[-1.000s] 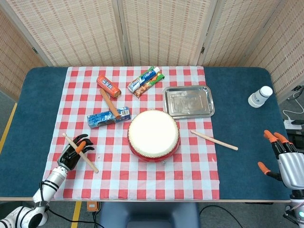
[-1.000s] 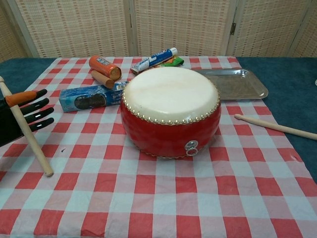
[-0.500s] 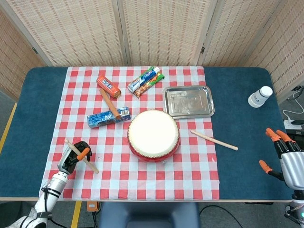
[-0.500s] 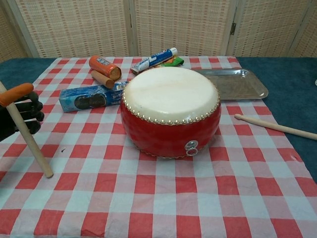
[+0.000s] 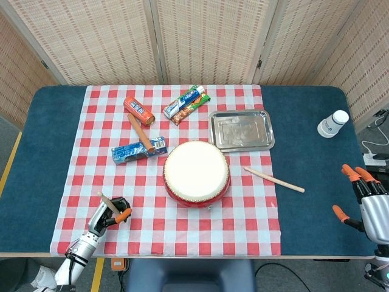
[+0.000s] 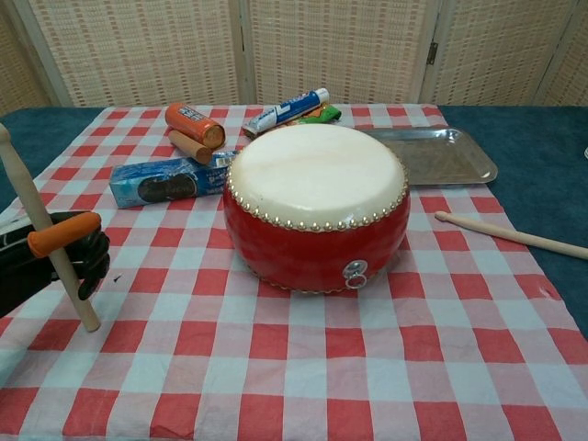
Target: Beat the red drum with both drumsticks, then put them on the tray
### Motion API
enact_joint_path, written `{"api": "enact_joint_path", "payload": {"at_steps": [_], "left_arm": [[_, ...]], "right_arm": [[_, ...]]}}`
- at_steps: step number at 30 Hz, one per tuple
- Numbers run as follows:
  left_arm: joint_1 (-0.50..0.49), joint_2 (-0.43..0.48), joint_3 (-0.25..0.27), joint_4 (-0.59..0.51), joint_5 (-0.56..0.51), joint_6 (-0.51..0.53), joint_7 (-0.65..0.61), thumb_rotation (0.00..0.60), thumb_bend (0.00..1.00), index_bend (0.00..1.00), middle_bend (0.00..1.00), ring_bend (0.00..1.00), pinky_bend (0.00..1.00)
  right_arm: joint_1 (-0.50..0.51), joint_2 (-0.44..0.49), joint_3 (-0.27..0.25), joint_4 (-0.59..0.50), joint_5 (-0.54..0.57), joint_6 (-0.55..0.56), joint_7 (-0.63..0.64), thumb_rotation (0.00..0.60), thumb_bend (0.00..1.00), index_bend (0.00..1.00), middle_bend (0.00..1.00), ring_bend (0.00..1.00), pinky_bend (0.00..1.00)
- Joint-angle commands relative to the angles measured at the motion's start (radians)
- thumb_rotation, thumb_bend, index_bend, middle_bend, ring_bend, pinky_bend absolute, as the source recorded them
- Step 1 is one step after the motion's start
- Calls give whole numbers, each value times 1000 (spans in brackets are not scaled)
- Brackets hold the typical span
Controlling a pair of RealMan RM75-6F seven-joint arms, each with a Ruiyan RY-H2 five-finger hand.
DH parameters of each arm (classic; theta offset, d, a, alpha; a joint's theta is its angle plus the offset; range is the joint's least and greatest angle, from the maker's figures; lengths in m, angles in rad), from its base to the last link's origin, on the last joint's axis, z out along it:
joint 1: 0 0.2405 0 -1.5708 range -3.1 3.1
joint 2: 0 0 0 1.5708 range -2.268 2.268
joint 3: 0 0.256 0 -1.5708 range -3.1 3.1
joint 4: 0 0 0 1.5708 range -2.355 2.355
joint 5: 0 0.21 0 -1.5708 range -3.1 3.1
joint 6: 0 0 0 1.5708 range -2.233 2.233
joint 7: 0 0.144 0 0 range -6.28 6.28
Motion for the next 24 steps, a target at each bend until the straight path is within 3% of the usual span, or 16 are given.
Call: {"api": "enact_joint_path", "payload": {"at_steps": [1, 12, 24], "left_arm": [[-1, -13, 12, 13, 3, 1, 4, 438, 246, 664, 682, 573, 655], [-3, -64, 38, 76, 10, 11, 53, 455, 247, 703, 712, 603, 654], [0, -115, 61, 156, 17, 31, 26, 578, 252, 765, 761, 645, 667]], "right_arm": [[-1, -1, 0, 0, 0, 2, 2, 600, 154, 0, 179, 94, 259], [-3, -4, 0, 2, 0, 5, 2, 600, 154, 0, 180, 97, 260], [-7, -5, 1, 3, 1, 10, 1, 600, 154, 0, 179, 101, 259]]}}
